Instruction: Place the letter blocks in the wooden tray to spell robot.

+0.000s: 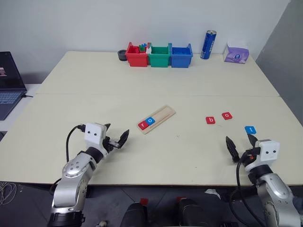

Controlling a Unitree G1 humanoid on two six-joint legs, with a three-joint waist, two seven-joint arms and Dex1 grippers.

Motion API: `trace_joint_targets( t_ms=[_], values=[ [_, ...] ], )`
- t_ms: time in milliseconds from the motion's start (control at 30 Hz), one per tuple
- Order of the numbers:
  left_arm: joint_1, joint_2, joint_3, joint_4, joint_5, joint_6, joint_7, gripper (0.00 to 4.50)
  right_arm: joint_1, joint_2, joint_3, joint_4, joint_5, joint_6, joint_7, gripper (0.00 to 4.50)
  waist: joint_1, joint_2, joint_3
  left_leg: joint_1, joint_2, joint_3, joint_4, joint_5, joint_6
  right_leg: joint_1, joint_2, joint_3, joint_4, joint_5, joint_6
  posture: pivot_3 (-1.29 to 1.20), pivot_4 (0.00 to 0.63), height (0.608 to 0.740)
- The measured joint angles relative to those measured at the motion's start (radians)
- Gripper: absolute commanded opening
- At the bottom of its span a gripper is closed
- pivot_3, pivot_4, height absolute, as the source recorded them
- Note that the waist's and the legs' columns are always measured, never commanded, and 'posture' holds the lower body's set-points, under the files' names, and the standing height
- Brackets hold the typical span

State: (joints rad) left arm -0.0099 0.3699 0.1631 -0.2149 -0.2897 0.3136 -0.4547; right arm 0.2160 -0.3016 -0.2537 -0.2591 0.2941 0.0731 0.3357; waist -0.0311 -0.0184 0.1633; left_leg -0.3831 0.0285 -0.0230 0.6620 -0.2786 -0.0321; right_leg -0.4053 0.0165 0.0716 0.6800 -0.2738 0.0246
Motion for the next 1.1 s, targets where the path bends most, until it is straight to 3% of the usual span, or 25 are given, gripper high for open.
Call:
trace_joint_targets(
  t_ms=[833, 967, 1100],
  values=[
    [0.009, -0.001, -0.020, -0.001, -0.056, -0.097, -0.113, 4.50, 0.009, -0.014, 0.012, -0.040, 0.002, 0.018, 0.025, 4.45, 0.000, 0.000, 0.000, 0.000, 0.000, 0.000, 0.000, 0.000, 0.000, 0.000, 0.000, 0.000, 0.000, 0.000, 0.000, 0.00, 0.150, 0.740],
    [-0.001, 0.031, -0.025, 0.000, -0.127, -0.042, -0.196, 4.50, 0.025, -0.058, 0.070, -0.131, 0.020, 0.079, 0.084, 4.45, -0.001, 0.000, 0.000, 0.000, 0.000, 0.000, 0.000, 0.000, 0.000, 0.000, 0.000, 0.000, 0.000, 0.000, 0.000, 0.00, 0.150, 0.740],
    [-0.096, 0.069, -0.077, 0.076, -0.072, -0.037, -0.211, 4.50, 0.027, -0.189, 0.180, -0.319, 0.120, 0.238, 0.203, 4.45, 0.001, 0.000, 0.001, 0.000, -0.001, -0.001, 0.001, 0.000, 0.000, 0.001, 0.001, -0.001, 0.000, 0.000, 0.000, 0.00, 0.150, 0.740]
  ],
)
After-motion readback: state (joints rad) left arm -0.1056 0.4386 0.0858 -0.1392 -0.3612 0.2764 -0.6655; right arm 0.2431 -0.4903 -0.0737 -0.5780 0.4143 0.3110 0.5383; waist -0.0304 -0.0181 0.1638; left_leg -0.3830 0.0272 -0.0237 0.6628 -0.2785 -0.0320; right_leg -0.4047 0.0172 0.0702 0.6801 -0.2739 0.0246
